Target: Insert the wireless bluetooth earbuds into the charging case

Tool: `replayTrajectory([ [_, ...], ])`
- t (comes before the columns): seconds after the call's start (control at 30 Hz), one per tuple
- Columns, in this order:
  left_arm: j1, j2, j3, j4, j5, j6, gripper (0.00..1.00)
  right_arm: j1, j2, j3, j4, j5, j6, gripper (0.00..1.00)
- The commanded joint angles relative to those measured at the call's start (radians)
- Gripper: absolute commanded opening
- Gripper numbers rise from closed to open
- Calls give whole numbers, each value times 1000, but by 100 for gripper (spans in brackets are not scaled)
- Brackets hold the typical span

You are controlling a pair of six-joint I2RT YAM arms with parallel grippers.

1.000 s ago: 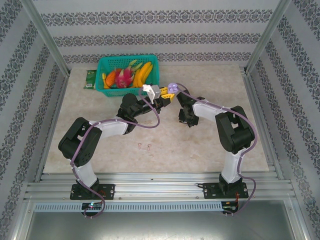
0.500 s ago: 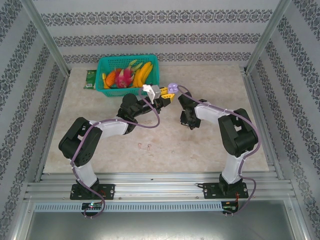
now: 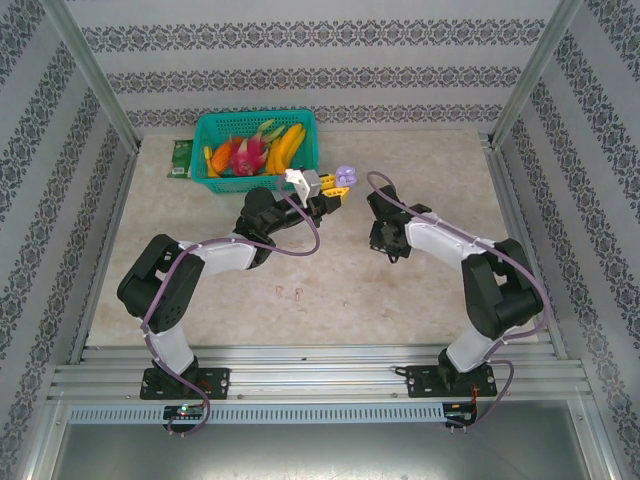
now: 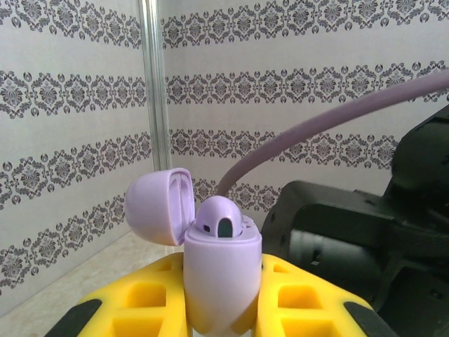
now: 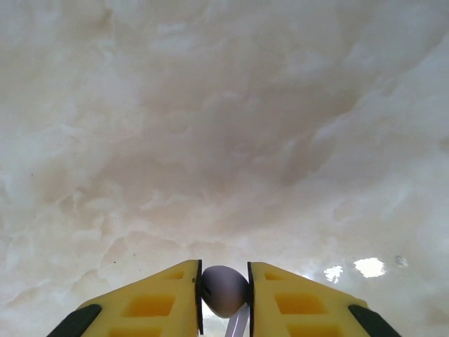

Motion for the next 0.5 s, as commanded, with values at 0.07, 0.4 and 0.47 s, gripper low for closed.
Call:
replayTrajectory([
  [0.07, -2, 7, 6, 54, 16, 8, 0, -21, -145, -36, -21, 46, 17, 22],
  [0.4, -2, 14, 26, 16, 50, 25, 0, -35, -388, 42, -6, 44, -40, 22],
  [0.47, -2, 19, 33, 5, 65, 28, 0, -36, -420, 63, 22, 29, -54, 23],
])
